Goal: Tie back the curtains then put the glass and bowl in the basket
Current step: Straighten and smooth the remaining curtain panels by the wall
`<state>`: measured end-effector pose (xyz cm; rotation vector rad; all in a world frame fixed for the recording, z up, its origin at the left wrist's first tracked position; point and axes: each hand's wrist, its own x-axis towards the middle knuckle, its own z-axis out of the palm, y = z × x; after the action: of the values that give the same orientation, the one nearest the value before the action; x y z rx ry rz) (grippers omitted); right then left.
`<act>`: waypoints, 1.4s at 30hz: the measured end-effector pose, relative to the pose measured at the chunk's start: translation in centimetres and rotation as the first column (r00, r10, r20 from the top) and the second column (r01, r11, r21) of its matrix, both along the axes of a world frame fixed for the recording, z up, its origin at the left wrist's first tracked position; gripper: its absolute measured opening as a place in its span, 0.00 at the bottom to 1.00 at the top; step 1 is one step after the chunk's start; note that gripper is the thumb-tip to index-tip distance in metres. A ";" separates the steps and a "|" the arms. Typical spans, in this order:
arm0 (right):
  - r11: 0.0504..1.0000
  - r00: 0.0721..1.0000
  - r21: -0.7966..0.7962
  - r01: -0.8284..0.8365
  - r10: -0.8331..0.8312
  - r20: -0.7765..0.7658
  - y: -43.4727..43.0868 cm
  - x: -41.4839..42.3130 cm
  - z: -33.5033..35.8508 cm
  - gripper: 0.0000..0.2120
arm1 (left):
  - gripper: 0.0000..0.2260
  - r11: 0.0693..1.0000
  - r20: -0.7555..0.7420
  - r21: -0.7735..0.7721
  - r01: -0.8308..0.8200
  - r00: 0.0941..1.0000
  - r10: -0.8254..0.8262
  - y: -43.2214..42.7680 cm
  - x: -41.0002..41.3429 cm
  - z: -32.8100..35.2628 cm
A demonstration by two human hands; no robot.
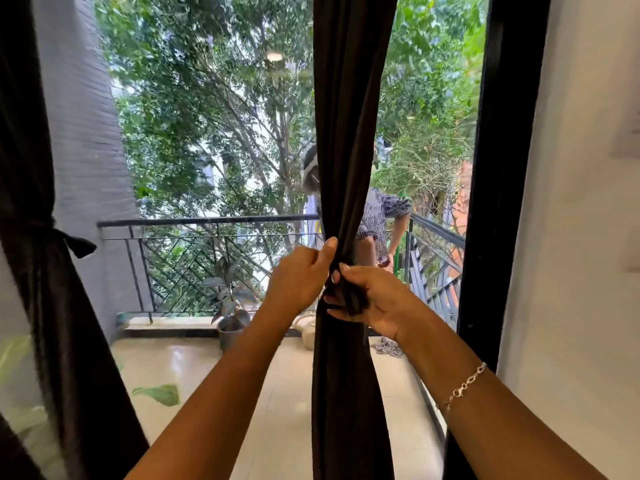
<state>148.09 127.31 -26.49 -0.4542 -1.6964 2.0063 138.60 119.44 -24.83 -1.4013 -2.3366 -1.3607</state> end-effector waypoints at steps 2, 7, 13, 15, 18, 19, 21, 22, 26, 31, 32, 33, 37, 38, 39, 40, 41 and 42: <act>0.968 0.991 0.211 0.133 -0.131 -0.023 -0.4 -0.4 -0.6 0.13 | 0.23 0.989 -0.205 0.074 -0.128 0.969 0.141 0.1 0.9 0.3; 0.647 0.909 0.684 0.337 -0.414 -0.056 -0.4 -0.5 -2.1 0.11 | 0.24 0.999 -0.142 -0.032 -0.017 0.990 0.012 1.8 1.5 0.6; 0.390 0.868 0.849 0.355 -0.476 -0.144 -1.5 0.7 -3.1 0.09 | 0.13 0.994 -0.110 -0.105 0.013 0.994 -0.025 3.5 1.4 1.0; 0.326 0.859 0.862 0.389 -0.466 -0.212 -1.7 0.8 -4.1 0.10 | 0.06 0.995 -0.129 -0.099 0.005 0.991 -0.018 3.7 1.6 0.8; 0.433 0.825 0.749 0.501 -0.500 -0.263 -1.4 1.6 -5.3 0.11 | 0.05 0.995 -0.070 -0.055 0.081 0.994 -0.085 3.6 1.5 0.2; 0.470 0.819 0.720 0.510 -0.521 -0.240 -1.0 2.0 -5.7 0.10 | 0.05 0.988 -0.034 -0.056 0.143 0.989 -0.145 3.6 1.5 0.0; 0.416 0.809 0.787 0.456 -0.563 -0.171 -0.6 2.8 -6.3 0.07 | 0.07 0.964 0.041 -0.042 0.263 0.964 -0.261 3.4 1.7 -0.4; 0.323 0.797 0.844 0.427 -0.576 -0.183 -0.5 3.1 -6.6 0.10 | 0.09 0.955 0.048 -0.022 0.297 0.954 -0.296 3.3 1.7 -0.6; -0.034 0.756 0.849 0.528 -0.438 -0.487 0.2 4.3 -5.3 0.14 | 0.11 0.931 -0.027 0.040 0.362 0.932 -0.361 3.0 1.3 -1.6; -0.029 0.829 0.846 0.532 -0.185 -0.528 3.4 4.2 -1.2 0.22 | 0.12 0.887 -0.114 0.097 0.451 0.891 -0.440 1.7 1.6 -3.3; -0.018 0.839 0.854 0.520 -0.176 -0.514 3.6 3.8 -0.6 0.23 | 0.16 0.894 -0.160 0.096 0.439 0.893 -0.421 1.5 1.5 -3.7; -0.022 0.842 0.857 0.515 -0.176 -0.510 3.8 3.3 -0.1 0.22 | 0.18 0.912 -0.221 0.100 0.398 0.903 -0.369 1.4 1.5 -4.0; 0.031 0.851 0.871 0.491 -0.233 -0.471 4.1 1.4 1.0 0.22 | 0.10 0.992 -0.575 0.128 -0.013 0.814 0.084 1.5 2.3 -4.4; 0.051 0.850 0.869 0.492 -0.245 -0.467 4.0 1.1 1.2 0.23 | 0.09 0.978 -0.589 0.185 -0.092 0.787 0.185 1.7 2.5 -4.5; 0.074 0.852 0.868 0.491 -0.248 -0.461 4.0 0.8 1.3 0.24 | 0.10 0.959 -0.591 0.250 -0.135 0.763 0.262 1.9 2.5 -4.8; 0.103 0.857 0.868 0.486 -0.249 -0.451 3.9 0.5 1.5 0.24 | 0.12 0.938 -0.581 0.308 -0.157 0.750 0.316 1.9 2.5 -4.9; 0.125 0.861 0.867 0.483 -0.249 -0.444 3.9 0.2 1.8 0.24 | 0.13 0.915 -0.578 0.364 -0.173 0.729 0.367 1.9 2.4 -4.9; 0.137 0.863 0.867 0.479 -0.255 -0.436 3.7 0.1 2.0 0.23 | 0.14 0.896 -0.595 0.411 -0.167 0.695 0.403 1.8 2.3 -4.9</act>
<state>148.17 131.05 -24.45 -0.1557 -2.0349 0.3074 140.93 121.25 -29.70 -1.0987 -1.6609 -0.8825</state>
